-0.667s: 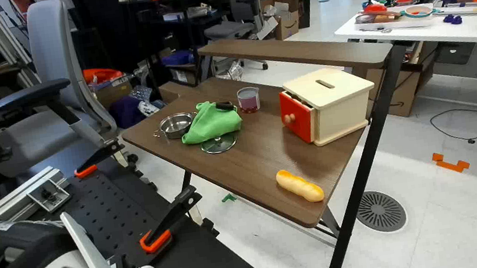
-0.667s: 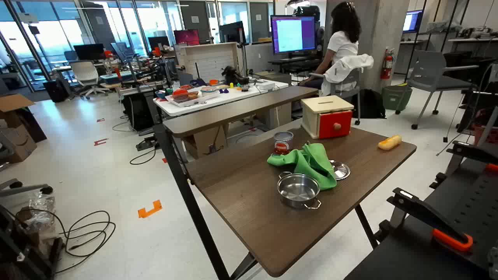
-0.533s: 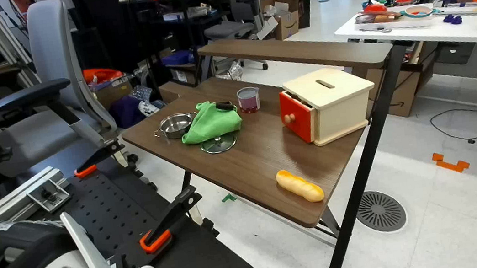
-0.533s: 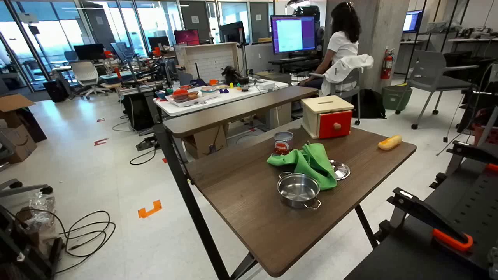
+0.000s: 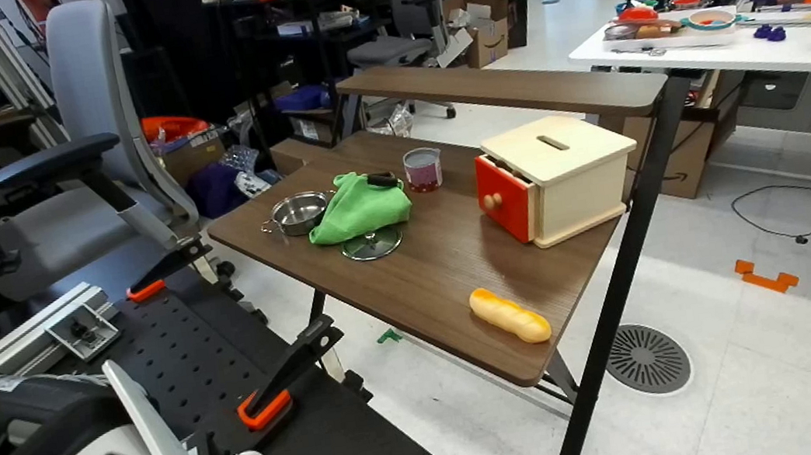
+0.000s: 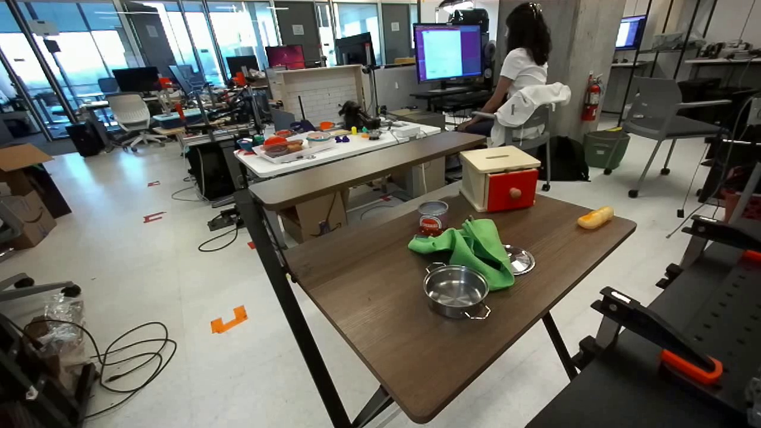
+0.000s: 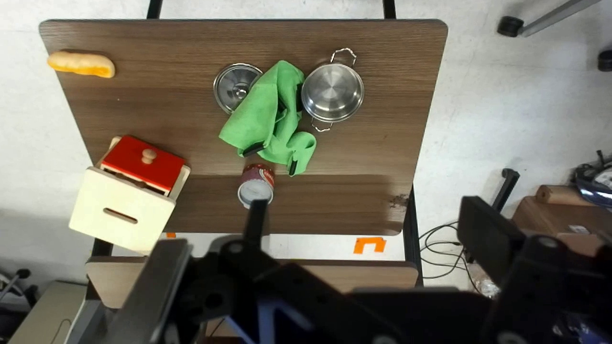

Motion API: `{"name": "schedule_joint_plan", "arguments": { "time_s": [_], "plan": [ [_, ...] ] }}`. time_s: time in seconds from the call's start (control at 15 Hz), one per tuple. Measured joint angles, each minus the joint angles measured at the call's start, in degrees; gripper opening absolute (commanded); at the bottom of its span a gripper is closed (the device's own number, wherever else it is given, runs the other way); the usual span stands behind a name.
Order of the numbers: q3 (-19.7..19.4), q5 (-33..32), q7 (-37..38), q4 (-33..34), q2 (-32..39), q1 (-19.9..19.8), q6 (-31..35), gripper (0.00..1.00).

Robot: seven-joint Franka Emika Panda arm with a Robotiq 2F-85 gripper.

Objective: Move the green towel to the left

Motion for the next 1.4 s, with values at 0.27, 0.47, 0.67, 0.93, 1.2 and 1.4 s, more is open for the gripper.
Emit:
{"name": "schedule_joint_plan", "arguments": {
  "time_s": [0.27,0.47,0.67,0.93,1.2,1.4],
  "plan": [
    [2.1,0.0,1.6,-3.2,9.0,0.4,10.8,1.0],
    [2.4,-0.5,2.8,-2.4,19.6,0.4,17.2,1.0],
    [1.8,-5.7,6.3,1.3,30.8,0.4,20.6,1.0],
    [-2.4,-10.5,9.5,8.9,43.5,1.6,20.6,1.0],
    [-3.3,-10.5,9.5,11.8,47.1,2.0,20.5,1.0],
    [-3.9,-10.5,9.8,12.0,47.0,2.8,21.0,1.0]
  ]
}}
